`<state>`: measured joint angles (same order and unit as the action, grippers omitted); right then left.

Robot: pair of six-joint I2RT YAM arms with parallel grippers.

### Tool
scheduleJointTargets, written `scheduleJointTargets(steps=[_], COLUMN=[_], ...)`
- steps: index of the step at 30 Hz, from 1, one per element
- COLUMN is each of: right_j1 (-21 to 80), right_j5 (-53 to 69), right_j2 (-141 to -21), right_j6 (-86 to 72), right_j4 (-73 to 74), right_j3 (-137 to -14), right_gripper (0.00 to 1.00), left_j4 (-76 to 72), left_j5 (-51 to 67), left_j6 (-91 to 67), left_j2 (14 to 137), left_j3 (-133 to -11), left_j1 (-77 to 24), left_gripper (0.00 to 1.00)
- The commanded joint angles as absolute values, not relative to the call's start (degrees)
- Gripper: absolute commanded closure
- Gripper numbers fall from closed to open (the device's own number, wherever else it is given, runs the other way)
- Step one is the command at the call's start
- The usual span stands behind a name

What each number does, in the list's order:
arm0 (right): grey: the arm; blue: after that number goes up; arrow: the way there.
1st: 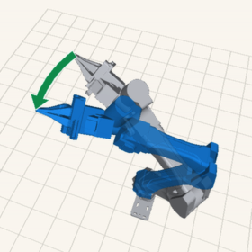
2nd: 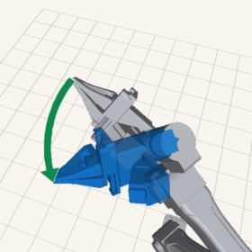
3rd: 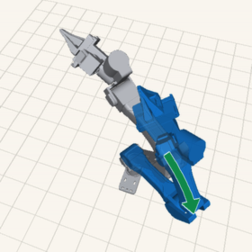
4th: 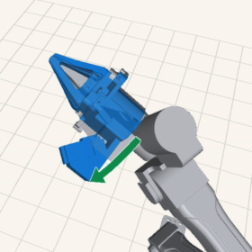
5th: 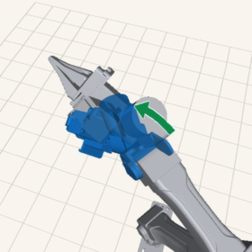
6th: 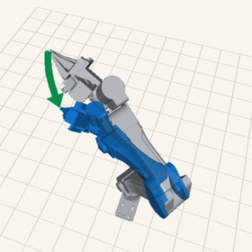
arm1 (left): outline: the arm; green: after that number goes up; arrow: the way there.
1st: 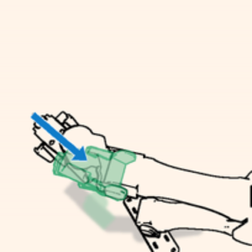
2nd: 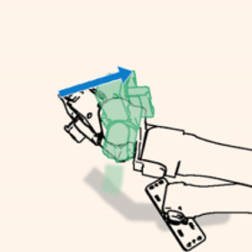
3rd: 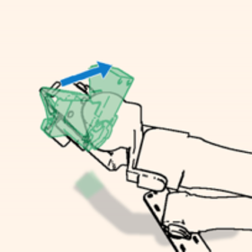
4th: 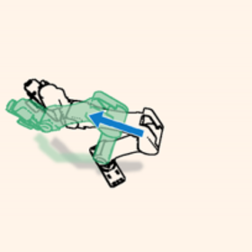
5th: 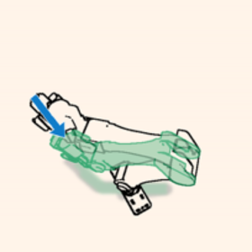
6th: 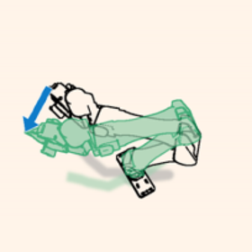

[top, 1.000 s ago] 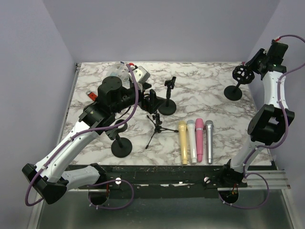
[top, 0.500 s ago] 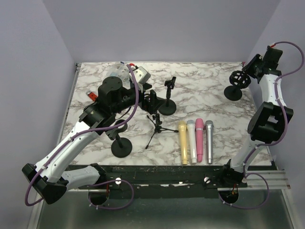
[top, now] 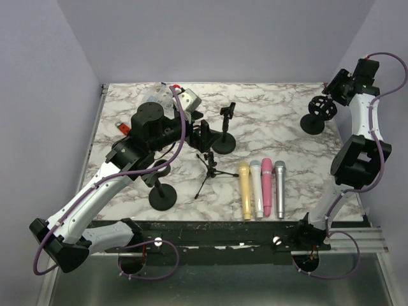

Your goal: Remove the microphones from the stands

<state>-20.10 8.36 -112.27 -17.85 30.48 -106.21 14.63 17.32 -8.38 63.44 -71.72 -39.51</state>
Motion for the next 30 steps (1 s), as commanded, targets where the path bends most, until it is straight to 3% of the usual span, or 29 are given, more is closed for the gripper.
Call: scheduleJointTargets(steps=[1, 11, 16, 25, 27, 30], right_j1=[-19.6, -17.2, -14.4, 7.5, 12.9, 18.0], right_j5=[4.2, -2.3, -2.9, -0.8, 1.5, 2.8], right_j2=[-110.4, -103.4, -100.7, -85.5, -81.9, -75.3], right_j6=[-18.0, -17.0, -16.4, -19.4, -20.7, -21.8], right_j4=[40.1, 43.8, 45.2, 35.4, 33.0, 29.5], right_j3=[-109.3, -113.4, -112.5, -93.5, -89.1, -81.4], right_gripper=[0.41, 0.18, 0.17, 0.12, 0.00, 0.00], left_j4=[14.0, 13.9, 13.9, 14.4, 14.1, 13.4], left_j5=[17.7, 17.7, 17.7, 14.2, 12.7, 10.9], left_j6=[-8.0, -8.2, -8.3, -7.9, -8.5, -10.5], left_j2=[62.7, 63.1, 63.5, 60.0, 58.7, 55.6], left_j3=[-71.5, -71.3, -71.4, -72.1, -72.2, -71.1], left_j1=[-39.9, -39.9, -39.9, -40.2, -40.2, -40.2], left_gripper=[0.01, 0.02, 0.01, 0.01, 0.01, 0.01])
